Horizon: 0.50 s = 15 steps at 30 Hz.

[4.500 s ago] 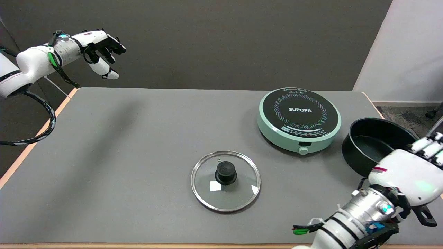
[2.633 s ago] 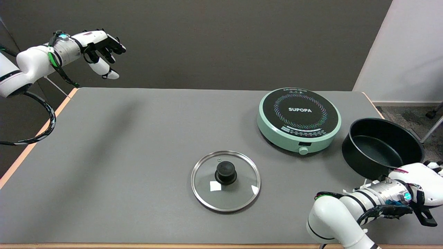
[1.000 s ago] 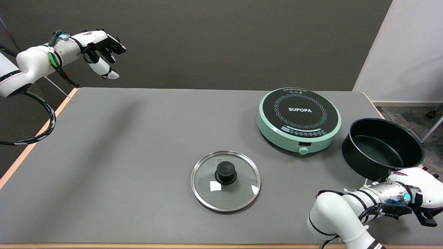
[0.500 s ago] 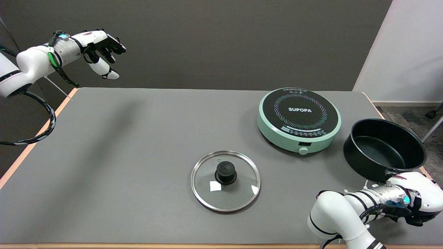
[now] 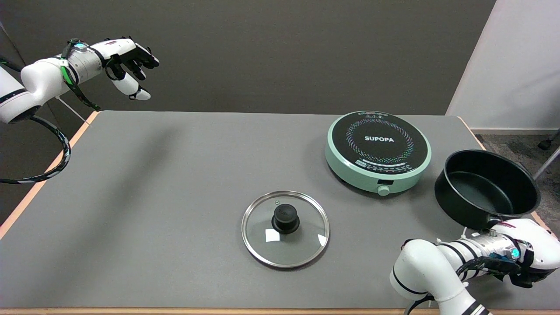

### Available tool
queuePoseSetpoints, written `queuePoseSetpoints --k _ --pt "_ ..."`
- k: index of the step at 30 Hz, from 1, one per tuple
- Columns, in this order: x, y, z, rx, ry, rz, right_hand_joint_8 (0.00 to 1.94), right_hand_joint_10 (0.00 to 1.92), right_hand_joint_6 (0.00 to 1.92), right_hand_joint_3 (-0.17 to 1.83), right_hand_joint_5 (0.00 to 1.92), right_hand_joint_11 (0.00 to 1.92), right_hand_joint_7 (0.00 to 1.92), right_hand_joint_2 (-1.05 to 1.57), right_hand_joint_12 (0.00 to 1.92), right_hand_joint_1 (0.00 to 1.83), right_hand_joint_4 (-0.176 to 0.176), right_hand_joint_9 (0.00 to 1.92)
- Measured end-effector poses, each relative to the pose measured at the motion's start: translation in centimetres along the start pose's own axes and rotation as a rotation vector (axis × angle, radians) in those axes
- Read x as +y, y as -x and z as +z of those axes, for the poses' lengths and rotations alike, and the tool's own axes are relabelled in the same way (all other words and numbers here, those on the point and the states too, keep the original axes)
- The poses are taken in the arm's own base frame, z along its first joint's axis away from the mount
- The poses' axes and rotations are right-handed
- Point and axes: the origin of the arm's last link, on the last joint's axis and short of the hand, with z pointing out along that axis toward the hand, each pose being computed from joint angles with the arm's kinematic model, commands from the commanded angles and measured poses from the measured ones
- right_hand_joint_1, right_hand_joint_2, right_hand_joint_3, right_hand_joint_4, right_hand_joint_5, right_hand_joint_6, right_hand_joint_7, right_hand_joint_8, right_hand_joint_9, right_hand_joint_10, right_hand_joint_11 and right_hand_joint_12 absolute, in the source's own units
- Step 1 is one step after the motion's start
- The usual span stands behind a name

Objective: Place the pot onto the induction cooker.

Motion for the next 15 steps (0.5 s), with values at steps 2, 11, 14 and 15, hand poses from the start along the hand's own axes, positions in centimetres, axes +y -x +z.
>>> queuePoseSetpoints --k 2,11,14,15 --pt "0.0 -0.1 0.1 0.001 0.001 0.003 1.55 1.55 1.55 1.83 1.55 1.55 1.55 -0.16 1.55 1.35 -0.139 1.55" --pt "-0.2 -0.8 0.5 0.02 0.002 0.03 1.6 1.6 1.6 1.83 1.6 1.6 1.6 0.72 1.6 1.1 -0.125 1.6" --pt "-0.3 -1.2 0.6 0.035 0.003 0.045 1.59 1.59 1.59 1.07 1.59 1.59 1.59 1.09 1.59 0.94 -0.104 1.59" --pt "-0.3 -1.3 0.7 0.04 0.003 0.05 1.59 1.59 1.59 0.89 1.59 1.59 1.59 1.05 1.59 0.95 -0.104 1.59"
